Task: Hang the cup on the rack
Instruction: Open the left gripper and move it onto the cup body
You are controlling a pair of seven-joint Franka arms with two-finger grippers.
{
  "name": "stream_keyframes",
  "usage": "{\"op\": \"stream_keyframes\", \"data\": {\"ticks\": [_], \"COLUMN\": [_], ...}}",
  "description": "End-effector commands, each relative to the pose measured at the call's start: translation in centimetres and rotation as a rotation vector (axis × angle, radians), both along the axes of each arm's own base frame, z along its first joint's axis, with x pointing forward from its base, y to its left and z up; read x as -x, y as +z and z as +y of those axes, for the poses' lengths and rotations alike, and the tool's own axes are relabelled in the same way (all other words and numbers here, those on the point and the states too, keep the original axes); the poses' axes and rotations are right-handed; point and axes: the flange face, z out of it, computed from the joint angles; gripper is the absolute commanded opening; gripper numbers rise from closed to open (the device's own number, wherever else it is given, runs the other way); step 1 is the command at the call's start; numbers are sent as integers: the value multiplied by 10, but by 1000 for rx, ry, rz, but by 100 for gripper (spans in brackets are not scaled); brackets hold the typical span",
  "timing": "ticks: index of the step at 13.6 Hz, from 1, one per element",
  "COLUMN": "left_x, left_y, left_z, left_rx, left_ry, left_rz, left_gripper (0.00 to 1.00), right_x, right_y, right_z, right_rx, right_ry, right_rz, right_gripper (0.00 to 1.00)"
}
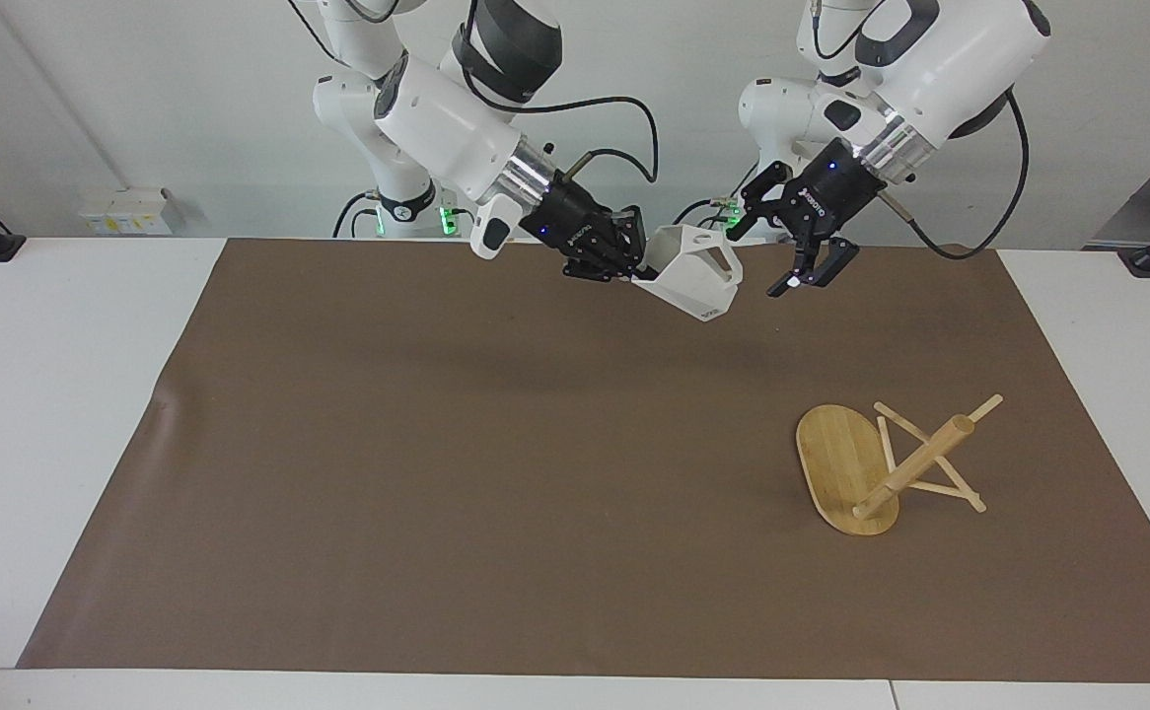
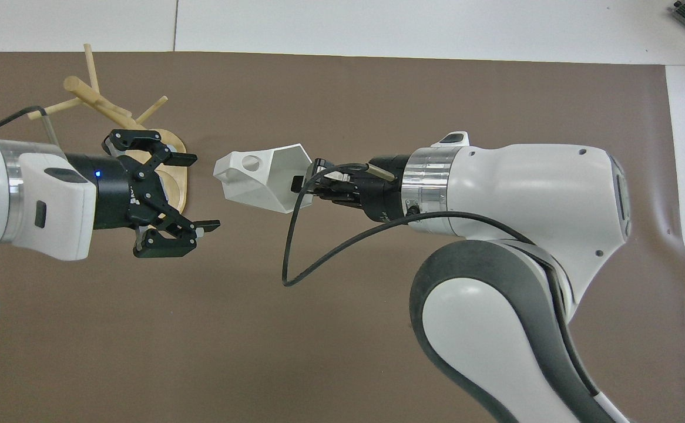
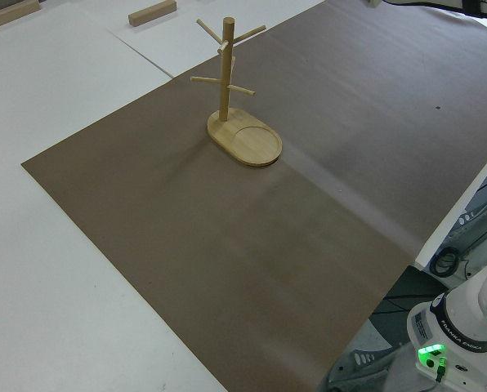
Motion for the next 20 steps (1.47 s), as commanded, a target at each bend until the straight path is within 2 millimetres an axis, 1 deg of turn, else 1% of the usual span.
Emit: {"op": "stream_keyframes", "data": {"ticks": [1,4,6,11,12,13,15,16,18,20], "left_x": [6,0,-4,-17,-18,-20,-19,-20,-18,-18], "left_y": [-21,-33,-37,-46,-46,-45,-46,-45,-43,-43], "left_z": [3,0,2,-4,-5,-9,-22,-22,-31,-32], "left_rx": [50,54,100,118,120,124,145,142,147,152], "left_ry": [-78,-117,-129,-110,-108,-104,-101,-97,-107,-107], "left_rz": [-83,-105,-114,-116,-119,-130,-134,-142,-149,-147], "left_gripper": [100,100,100,100,100,100,100,100,100,100], "right_x": [4,4,4,5,6,6,10,11,13,15], "right_y": [1,1,1,1,1,1,1,2,2,2], "right_z": [-2,-1,-1,1,3,3,9,10,14,17], "right_rx": [-17,-16,-14,-14,-14,-14,-15,-14,-10,-11], "right_ry": [-26,-22,-21,-16,-12,-13,0,2,11,18], "right_rz": [6,4,0,0,-1,-4,-5,-7,-9,-8], "right_gripper": [0,0,0,0,0,0,0,0,0,0]}}
